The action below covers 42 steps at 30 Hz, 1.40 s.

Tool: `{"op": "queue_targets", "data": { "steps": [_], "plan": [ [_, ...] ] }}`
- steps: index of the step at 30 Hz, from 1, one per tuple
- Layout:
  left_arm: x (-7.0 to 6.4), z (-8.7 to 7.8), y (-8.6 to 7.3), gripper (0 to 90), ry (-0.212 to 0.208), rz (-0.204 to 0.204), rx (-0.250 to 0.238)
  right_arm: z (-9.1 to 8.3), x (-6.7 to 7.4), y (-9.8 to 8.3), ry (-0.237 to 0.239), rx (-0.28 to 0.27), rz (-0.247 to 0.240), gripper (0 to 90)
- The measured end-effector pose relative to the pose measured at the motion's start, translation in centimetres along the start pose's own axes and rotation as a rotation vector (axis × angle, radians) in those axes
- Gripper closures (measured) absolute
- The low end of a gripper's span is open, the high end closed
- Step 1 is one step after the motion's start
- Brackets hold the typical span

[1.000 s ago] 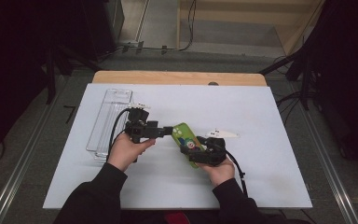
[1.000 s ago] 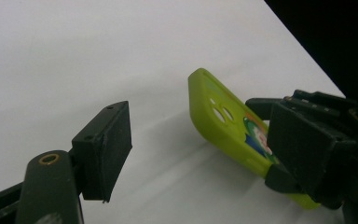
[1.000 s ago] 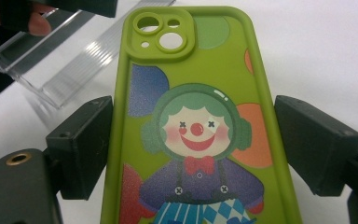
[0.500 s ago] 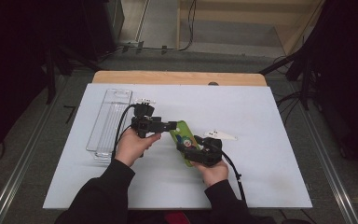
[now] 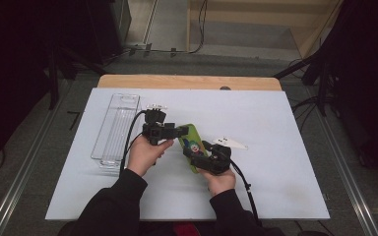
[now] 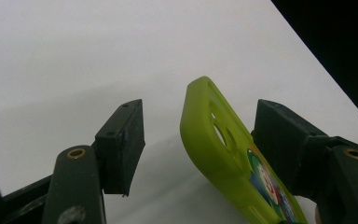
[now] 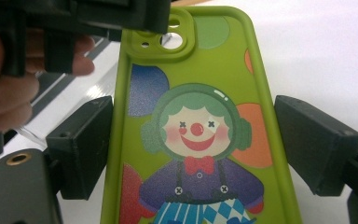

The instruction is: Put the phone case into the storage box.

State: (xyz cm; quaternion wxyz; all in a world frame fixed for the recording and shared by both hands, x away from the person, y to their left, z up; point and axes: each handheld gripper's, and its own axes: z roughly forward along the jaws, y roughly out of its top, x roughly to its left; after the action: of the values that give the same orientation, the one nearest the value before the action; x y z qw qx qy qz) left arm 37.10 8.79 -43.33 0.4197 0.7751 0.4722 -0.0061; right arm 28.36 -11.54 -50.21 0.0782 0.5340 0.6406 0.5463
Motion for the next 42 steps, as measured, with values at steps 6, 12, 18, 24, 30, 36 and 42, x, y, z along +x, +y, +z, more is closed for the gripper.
{"op": "queue_targets", "data": {
  "steps": [6,12,18,24,30,36,42],
  "plan": [
    [0.3,0.3,-0.3,39.9,-0.026,-0.042,-0.001,0.2,0.2,-0.1,0.004,-0.023,0.017,14.1],
    [0.5,0.4,-0.4,50.1,-0.061,-0.081,-0.006,0.3,0.5,-0.2,0.011,-0.041,0.011,14.2],
    [0.7,0.2,-0.4,65.1,-0.109,-0.117,-0.028,0.4,0.9,-0.4,0.028,-0.066,0.027,14.1],
    [1.0,0.1,-0.4,69.8,-0.150,-0.147,-0.034,0.5,1.0,-0.6,0.019,-0.078,0.001,14.1],
    [0.9,0.0,-0.4,74.0,-0.170,-0.161,-0.044,0.7,1.1,-0.7,0.020,-0.078,-0.008,14.1],
    [0.6,0.0,-0.5,82.4,-0.191,-0.154,-0.046,0.8,1.1,-0.7,0.022,-0.066,-0.028,14.0],
    [0.5,-0.2,-0.5,83.0,-0.222,-0.168,-0.060,0.6,1.1,-0.6,0.021,-0.073,-0.056,13.9]
  ]
}}
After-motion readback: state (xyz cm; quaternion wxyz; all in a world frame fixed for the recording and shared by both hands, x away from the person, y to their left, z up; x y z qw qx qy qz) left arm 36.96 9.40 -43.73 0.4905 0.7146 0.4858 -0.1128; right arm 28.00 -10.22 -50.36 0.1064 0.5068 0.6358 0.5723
